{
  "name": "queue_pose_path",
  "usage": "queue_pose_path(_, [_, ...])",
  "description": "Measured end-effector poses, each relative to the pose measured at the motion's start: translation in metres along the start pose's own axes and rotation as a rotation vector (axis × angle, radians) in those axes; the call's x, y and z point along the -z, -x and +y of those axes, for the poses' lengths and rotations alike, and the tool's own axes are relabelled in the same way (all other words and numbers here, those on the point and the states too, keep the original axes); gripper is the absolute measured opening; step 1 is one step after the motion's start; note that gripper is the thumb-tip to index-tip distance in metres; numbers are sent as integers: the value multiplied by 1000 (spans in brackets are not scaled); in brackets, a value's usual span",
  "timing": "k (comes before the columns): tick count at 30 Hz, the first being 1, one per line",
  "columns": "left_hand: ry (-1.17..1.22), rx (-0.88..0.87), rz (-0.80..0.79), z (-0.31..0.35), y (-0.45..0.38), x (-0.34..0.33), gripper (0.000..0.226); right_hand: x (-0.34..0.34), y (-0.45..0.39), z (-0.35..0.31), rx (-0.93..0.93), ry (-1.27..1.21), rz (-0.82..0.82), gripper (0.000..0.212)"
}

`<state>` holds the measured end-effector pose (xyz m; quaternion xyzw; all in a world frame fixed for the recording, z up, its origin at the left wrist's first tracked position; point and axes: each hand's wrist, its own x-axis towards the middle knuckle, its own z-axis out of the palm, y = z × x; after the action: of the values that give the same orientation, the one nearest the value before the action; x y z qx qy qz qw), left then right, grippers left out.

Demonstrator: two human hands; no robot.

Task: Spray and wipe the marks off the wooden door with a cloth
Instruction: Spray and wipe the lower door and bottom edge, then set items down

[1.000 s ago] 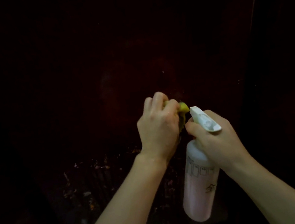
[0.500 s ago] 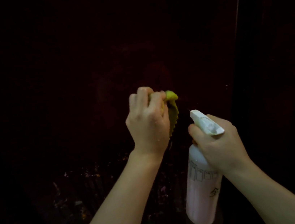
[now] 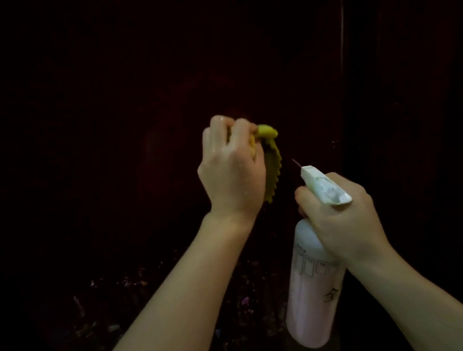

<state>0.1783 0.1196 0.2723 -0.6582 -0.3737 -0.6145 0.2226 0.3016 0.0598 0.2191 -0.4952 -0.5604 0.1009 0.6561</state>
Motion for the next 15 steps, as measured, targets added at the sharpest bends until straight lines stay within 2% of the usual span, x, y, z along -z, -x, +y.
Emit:
queue_pose_path(3, [-51, -90, -17, 5, -5, -7, 4, 0, 2, 3, -43, 38, 5, 32])
queue_pose_path(8, [-88, -274, -134, 5, 23, -15, 10, 5, -4, 6, -131, -33, 30, 23])
queue_pose_path(11, [-95, -325, -237, 8, 33, -20, 6, 10, -6, 6, -107, -17, 67, 18])
queue_pose_path(15, [-83, -325, -283, 13, 31, -25, 8, 16, -3, 5, -32, 95, 148, 30])
